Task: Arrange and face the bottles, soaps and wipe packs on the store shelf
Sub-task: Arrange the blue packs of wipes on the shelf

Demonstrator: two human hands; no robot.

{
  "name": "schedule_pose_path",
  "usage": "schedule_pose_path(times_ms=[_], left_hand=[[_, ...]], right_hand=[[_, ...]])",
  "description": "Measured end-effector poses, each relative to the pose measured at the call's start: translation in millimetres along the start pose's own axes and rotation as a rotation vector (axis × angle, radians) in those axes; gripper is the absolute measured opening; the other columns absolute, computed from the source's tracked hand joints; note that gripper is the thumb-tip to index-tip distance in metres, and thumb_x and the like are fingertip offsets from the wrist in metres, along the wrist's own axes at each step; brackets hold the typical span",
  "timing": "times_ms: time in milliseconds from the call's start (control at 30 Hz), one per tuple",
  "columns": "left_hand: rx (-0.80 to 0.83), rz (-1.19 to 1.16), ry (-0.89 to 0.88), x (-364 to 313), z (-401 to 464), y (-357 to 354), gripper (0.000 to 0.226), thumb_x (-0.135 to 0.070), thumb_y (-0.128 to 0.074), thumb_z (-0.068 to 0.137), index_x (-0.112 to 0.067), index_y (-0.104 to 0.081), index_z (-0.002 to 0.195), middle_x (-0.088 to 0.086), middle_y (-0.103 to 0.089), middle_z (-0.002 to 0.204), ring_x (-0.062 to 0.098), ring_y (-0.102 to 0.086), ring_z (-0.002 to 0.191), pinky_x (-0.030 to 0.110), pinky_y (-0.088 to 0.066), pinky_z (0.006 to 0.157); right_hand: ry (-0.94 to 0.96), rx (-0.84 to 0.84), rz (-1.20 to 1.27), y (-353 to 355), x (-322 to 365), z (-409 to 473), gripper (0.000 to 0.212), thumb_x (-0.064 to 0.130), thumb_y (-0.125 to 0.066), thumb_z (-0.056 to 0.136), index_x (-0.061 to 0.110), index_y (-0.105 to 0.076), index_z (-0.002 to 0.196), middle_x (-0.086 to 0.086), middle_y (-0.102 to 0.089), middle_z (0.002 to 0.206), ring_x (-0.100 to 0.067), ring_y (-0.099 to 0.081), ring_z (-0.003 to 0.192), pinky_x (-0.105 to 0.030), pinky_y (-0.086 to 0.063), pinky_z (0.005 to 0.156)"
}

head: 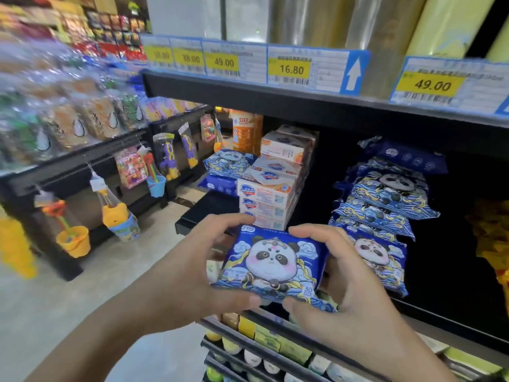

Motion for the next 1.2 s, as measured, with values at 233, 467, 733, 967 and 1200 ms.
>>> schedule_pose_path(times_ms=[233, 467, 733, 967, 1200], left_hand=[[0.009, -0.011, -0.078, 31.9, 21.3, 41.8, 0.077, -0.031, -0.099, 0.061, -0.041, -0.057, 0.125, -0.019, -0.064, 0.123, 0.006, -0.063, 0.115, 0.020, -0.053, 0.091], [-0.085, -0.018, -0.019, 85.2, 72.1, 120.0, 0.086, -0.058, -0.093, 0.045, -0.046, -0.058, 0.123, -0.017, -0.069, 0.118, 0.006, -0.069, 0.110, 0.037, -0.056, 0.097], [-0.068, -0.040, -0.035, 111.5, 180.1, 160.4, 0.083, -0.060, -0.095, 0.049, -0.044, -0.058, 0.122, -0.015, -0.069, 0.113, 0.005, -0.067, 0.104, 0.036, -0.056, 0.093], [0.054, -0.046, -0.088, 126.9, 241.2, 147.5, 0.080, -0.043, -0.091, 0.066, -0.024, -0.058, 0.136, -0.008, -0.067, 0.118, 0.008, -0.061, 0.100, 0.014, -0.046, 0.074], [0.058, -0.129, -0.076, 129.8, 252.9, 134.6, 0.076, -0.035, -0.089, 0.075, -0.024, -0.055, 0.142, -0.006, -0.066, 0.123, 0.011, -0.063, 0.111, 0.019, -0.050, 0.080]], right_hand=[[-0.041, 0.041, -0.062, -21.0, -2.4, 27.2, 0.105, 0.015, -0.093, 0.073, 0.058, -0.032, 0.147, 0.021, -0.037, 0.154, -0.009, -0.058, 0.129, -0.027, -0.056, 0.095], [-0.340, -0.190, -0.392, -23.5, -42.7, 43.7, 0.087, 0.029, -0.084, 0.082, 0.050, -0.034, 0.149, 0.027, -0.049, 0.137, 0.005, -0.054, 0.121, -0.027, -0.049, 0.105], [-0.546, -0.037, -1.277, -49.8, -70.0, 55.8, 0.078, 0.058, -0.054, 0.072, 0.007, -0.066, 0.131, -0.009, -0.065, 0.133, -0.037, -0.064, 0.107, -0.047, -0.058, 0.091], [-0.635, 0.002, -1.419, -59.3, -72.8, 58.3, 0.085, 0.062, -0.049, 0.066, 0.004, -0.069, 0.125, -0.011, -0.069, 0.126, -0.037, -0.068, 0.102, -0.047, -0.060, 0.086], [-0.650, -0.081, -1.376, -67.3, -70.8, 63.3, 0.083, 0.064, -0.048, 0.070, 0.008, -0.062, 0.130, -0.008, -0.064, 0.131, -0.035, -0.062, 0.114, -0.047, -0.057, 0.094]])
Point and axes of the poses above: each hand's wrist, its own z-axis towards the middle knuckle, its own y-axis out of the back of the hand, x = y × z, the point moved 2 cm from there along z, towards the middle knuckle
